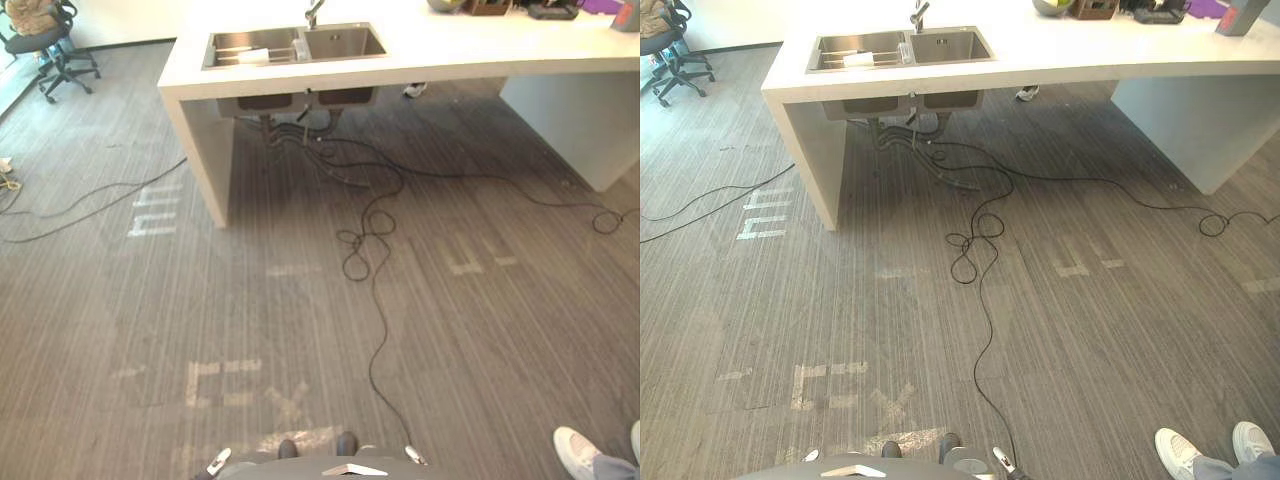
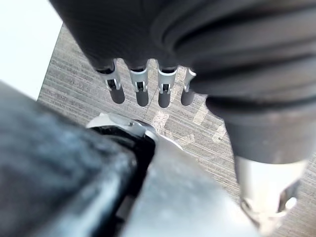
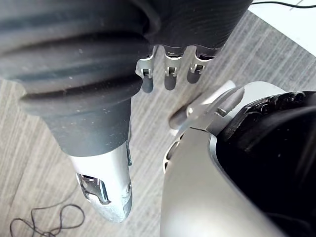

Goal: Walk over to the sink, pick up the cup, carry it to the dishwasher, place the cup inside the dishwasher, then close the dishwasher door

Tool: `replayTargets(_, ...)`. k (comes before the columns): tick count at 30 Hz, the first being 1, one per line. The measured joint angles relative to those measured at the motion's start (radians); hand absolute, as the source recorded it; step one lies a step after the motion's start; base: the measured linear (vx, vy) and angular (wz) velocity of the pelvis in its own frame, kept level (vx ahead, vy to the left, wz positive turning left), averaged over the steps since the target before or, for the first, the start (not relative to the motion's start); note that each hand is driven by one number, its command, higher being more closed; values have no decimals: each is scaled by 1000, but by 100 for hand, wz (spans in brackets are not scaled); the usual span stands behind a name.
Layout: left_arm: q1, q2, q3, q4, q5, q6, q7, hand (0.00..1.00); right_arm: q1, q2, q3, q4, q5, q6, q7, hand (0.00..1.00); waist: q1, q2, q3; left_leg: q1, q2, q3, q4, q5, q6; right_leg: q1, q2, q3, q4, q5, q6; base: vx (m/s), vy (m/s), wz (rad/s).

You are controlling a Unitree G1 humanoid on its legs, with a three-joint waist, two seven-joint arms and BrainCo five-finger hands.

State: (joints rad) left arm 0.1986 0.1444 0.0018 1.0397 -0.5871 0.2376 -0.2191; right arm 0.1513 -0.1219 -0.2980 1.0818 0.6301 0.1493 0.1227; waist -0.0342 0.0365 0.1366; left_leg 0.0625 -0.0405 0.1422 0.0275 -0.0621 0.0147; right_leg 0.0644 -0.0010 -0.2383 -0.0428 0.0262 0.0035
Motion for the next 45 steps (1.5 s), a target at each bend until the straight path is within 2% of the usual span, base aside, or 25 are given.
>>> replayTargets(3,-8,6,8,-2,-1,0,-32,0,-19,10,-1,-2,3,-18,0,0,-3,-12,21,18,1,-6,-14,4,-5,25,4,-21,-26,2,1,45,-26,7)
replayTargets(4,-16,8,8,-8,-4,1,-36,0,-28,13,-1,-5,14,-25,0,0,-2,-9,34,25,1,-7,-15,4,-6,38,4,-26,-32,2,2,38,-15,15)
replayTargets(9,-24,17,0,-37,-21,-21,-22,0,-87,35,3,-46,33,-78,-4,0,2,-18,58,31,1,-8,-37,16,-19,42,2,-58,-37,-1,7,-1,-3,9)
replayTargets(10,-24,16,-2,-48,-21,-35,-11,0,-91,37,4,-60,30,-85,-4,0,1,-19,61,31,1,-8,-39,18,-18,42,2,-63,-37,-1,8,-4,2,17)
replayTargets(12,-51,2,-4,-114,-17,-103,52,0,-101,37,22,-126,13,-104,-26,0,2,-26,72,31,-1,-7,-49,27,-20,42,-1,-81,-37,-2,8,-27,12,16)
replayTargets(13,-58,-5,-5,-135,-7,-122,71,0,-107,36,23,-137,-4,-110,-34,0,1,-28,73,31,-1,-6,-48,27,-21,42,-1,-81,-37,-2,8,-48,30,4)
replayTargets(14,-87,-27,-11,-188,46,-163,124,0,-112,31,29,-192,-34,-128,-47,0,0,-35,77,33,-1,-5,-48,27,-21,43,-2,-81,-37,-1,9,-36,22,-2)
replayTargets(18,-143,-57,-56,-251,188,-183,201,0,-119,25,59,-247,-89,-145,-49,0,-10,-40,80,34,-1,-2,-48,27,-21,44,-4,-82,-37,0,9,-24,20,-5)
replayTargets(21,-151,-65,-66,-266,264,-175,262,0,-117,25,60,-248,-128,-144,-47,0,-24,-30,85,36,-1,-1,-48,27,-21,44,-4,-83,-33,-3,12,0,0,0)
replayTargets(24,-146,-64,-83,-266,300,-155,279,0,-112,24,60,-248,-128,-143,-43,0,-25,-19,91,44,-1,0,-47,24,-26,48,-8,-87,-20,-11,15,-8,11,4)
replayTargets(28,-134,-65,-85,-254,307,-119,280,0,-96,24,59,-245,-146,-141,-36,0,-24,-18,92,53,-1,7,-45,19,-33,58,-12,-100,-11,-18,19,-10,9,5)
replayTargets(39,-148,-58,-83,-149,318,-73,299,0,-55,35,57,-182,-168,-145,-28,0,-26,-14,85,55,0,29,-46,20,-31,60,-13,-100,-10,-18,20,-13,7,-1)
replayTargets(45,-145,-38,-61,-85,338,-52,299,0,-40,40,40,-148,-289,-156,-40,0,-25,-25,66,55,6,60,-49,20,-30,58,-9,-99,-16,-18,19,-15,4,-4)
